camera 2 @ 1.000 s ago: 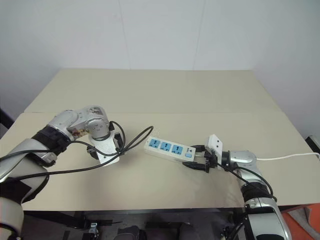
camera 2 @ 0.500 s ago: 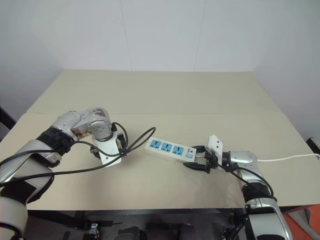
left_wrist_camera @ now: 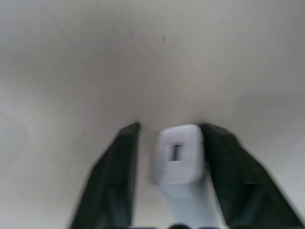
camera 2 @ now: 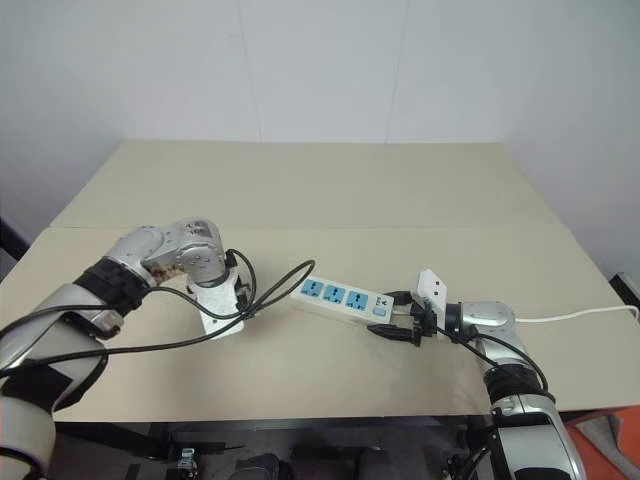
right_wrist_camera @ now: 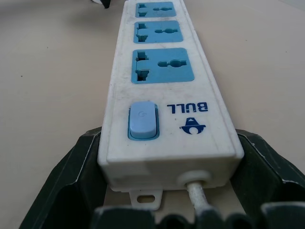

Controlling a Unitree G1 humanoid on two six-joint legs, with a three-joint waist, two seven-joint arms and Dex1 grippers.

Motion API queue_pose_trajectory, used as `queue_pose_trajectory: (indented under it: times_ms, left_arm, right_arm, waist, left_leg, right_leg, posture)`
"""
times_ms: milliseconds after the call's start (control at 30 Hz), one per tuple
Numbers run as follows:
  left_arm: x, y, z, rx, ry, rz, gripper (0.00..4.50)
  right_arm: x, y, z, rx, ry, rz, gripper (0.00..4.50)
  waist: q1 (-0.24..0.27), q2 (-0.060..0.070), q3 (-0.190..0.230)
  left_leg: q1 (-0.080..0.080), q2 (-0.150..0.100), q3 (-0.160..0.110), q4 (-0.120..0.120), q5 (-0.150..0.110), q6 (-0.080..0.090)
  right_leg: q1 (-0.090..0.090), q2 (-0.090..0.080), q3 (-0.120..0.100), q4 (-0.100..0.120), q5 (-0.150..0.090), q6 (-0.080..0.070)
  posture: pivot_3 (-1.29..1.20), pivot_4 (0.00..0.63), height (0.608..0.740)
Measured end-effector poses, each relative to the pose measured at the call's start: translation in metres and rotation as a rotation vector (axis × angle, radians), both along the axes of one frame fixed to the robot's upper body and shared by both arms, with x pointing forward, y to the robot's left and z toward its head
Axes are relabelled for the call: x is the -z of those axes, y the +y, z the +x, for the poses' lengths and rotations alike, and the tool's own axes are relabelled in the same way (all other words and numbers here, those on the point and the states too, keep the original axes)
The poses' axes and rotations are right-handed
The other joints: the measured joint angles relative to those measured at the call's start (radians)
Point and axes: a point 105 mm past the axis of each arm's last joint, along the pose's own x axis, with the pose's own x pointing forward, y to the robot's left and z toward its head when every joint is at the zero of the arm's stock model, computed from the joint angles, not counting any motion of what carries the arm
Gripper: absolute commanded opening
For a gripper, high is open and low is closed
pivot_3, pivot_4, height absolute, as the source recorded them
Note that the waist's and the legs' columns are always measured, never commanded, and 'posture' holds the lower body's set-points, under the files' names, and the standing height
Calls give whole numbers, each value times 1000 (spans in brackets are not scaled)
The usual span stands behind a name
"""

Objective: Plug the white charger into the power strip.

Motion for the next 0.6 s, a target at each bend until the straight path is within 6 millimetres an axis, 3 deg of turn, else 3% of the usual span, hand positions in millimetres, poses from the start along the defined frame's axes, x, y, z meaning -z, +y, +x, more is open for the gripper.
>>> queue_pose_trajectory:
  times_ms: [33, 367, 600]
  left_arm:
    - [0, 1, 1, -3, 1, 2, 1042]
    - [-1, 1, -7, -16, 48, 0, 1041]
    - [-24, -19, -14, -84, 94, -231, 1041]
  right_arm:
    - [0, 0, 0, 1, 1, 0, 3424]
    - [0, -2, 0, 0, -1, -4, 3424]
    - [-1, -2, 0, 0, -2, -6, 3424]
  waist:
    - [0, 0, 0]
    - [-1, 0, 0]
    - [-1, 0, 0]
  left_leg:
    - [0, 0, 0, 0, 0, 0]
    - [0, 0, 0, 0, 0, 0]
    - [-1, 1, -4, 0, 0, 0]
  right_leg:
    - [0, 0, 0, 0, 0, 0]
    - [0, 0, 0, 0, 0, 0]
    - [-1, 0, 0, 0, 0, 0]
  posture:
    - [0, 150, 740]
    - [0, 150, 740]
    - [0, 150, 740]
